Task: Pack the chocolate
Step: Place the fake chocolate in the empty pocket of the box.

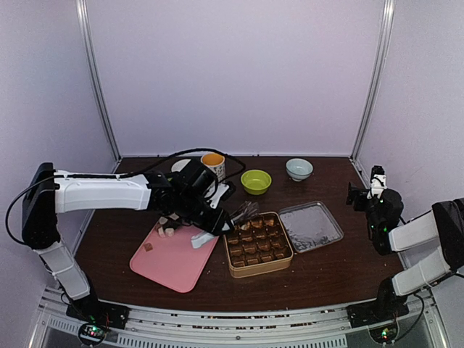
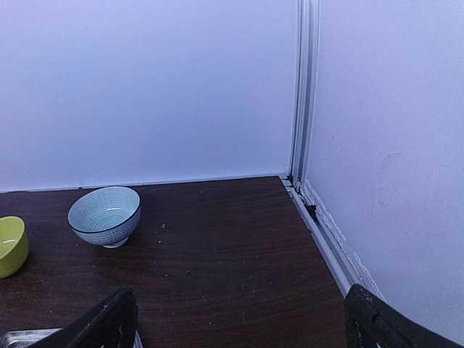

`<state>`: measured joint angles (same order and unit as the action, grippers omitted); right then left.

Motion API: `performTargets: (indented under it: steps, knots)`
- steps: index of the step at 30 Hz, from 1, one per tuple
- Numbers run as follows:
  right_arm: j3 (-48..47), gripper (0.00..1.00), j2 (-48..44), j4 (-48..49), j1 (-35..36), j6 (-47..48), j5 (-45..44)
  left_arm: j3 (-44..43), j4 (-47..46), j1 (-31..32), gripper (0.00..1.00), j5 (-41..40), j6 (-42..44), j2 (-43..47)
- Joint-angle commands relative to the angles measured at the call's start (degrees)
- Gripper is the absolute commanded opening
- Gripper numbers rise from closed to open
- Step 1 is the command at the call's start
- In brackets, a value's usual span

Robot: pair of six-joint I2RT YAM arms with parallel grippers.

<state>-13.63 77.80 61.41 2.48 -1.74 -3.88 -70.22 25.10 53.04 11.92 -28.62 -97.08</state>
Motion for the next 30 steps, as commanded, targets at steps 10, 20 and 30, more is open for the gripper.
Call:
performTargets:
  steps: [10,20,30]
  knots:
    - [-0.53,1.0,0.07,1.21,-0.33,-0.11,0.06,-5.98,-1.42,0.14,0.3,0.4,1.82,-6.05]
    - [-0.6,1.0,0.06,1.26,-0.37,-0.11,0.06,-5.99,-1.33,0.14,0.43,0.21,1.79,-5.35]
    - [-0.56,1.0,0.07,1.26,-0.34,-0.16,0.06,-1.61,-1.92,0.14,0.43,-5.76,2.03,3.31]
